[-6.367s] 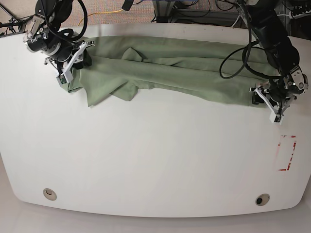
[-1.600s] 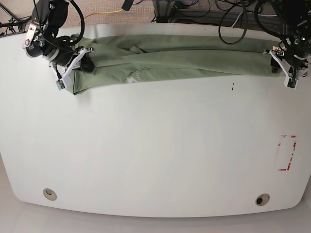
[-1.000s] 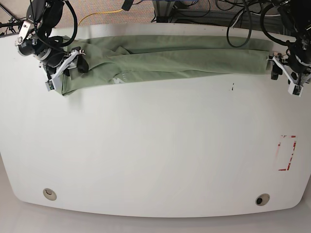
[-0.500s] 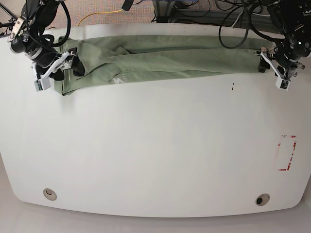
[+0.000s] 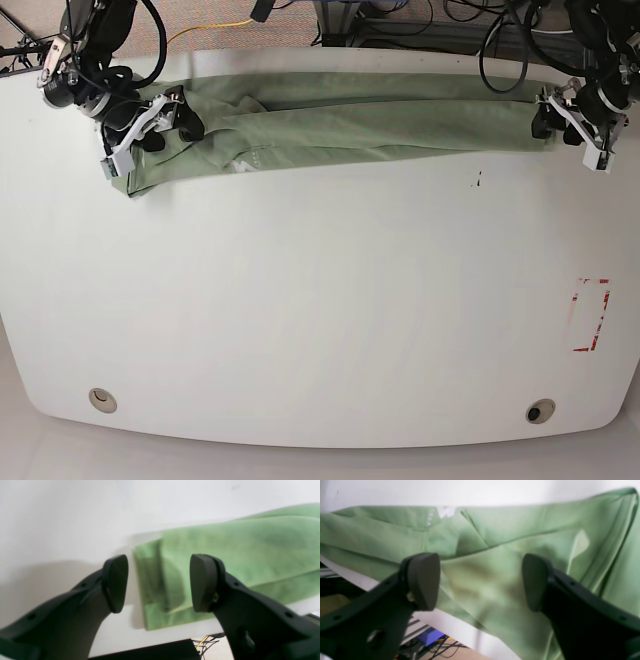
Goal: Fold the T-shirt properly
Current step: 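Pull the folded green strip taut with both grippers away from each other, then release the left gripper and move it along the strip toward the right gripper, then grasp the strip's middle with the left gripper and fold it over, then press and smooth the folded fabric with the left gripper toward the right gripper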
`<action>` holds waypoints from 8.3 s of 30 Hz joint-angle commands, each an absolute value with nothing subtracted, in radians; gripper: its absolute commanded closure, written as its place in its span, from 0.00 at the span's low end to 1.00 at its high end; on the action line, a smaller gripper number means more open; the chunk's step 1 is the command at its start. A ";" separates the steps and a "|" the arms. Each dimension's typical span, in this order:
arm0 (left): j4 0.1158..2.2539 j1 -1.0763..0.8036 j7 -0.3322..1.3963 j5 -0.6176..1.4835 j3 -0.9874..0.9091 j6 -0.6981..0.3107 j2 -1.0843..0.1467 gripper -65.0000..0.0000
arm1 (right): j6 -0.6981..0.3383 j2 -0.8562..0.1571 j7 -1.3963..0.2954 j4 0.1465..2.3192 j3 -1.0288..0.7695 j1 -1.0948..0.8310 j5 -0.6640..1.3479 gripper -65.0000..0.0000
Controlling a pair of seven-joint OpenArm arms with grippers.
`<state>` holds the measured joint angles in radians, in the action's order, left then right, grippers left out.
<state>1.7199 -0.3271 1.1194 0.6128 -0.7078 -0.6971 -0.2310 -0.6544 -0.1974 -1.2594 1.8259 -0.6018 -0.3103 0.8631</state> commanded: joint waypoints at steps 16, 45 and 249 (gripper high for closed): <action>1.557 -0.306 1.106 0.611 -0.677 -0.698 -0.248 0.44 | -0.654 -0.217 -1.244 1.782 -0.602 -0.291 0.880 0.34; 1.575 -0.240 1.066 0.435 -0.714 -0.698 -0.251 0.97 | -0.661 -0.211 -1.234 1.692 -0.602 -0.265 0.771 0.35; 1.997 0.025 1.297 0.206 0.777 -0.698 -0.209 0.84 | -0.674 -0.183 -1.208 1.635 -0.549 -0.265 0.863 0.35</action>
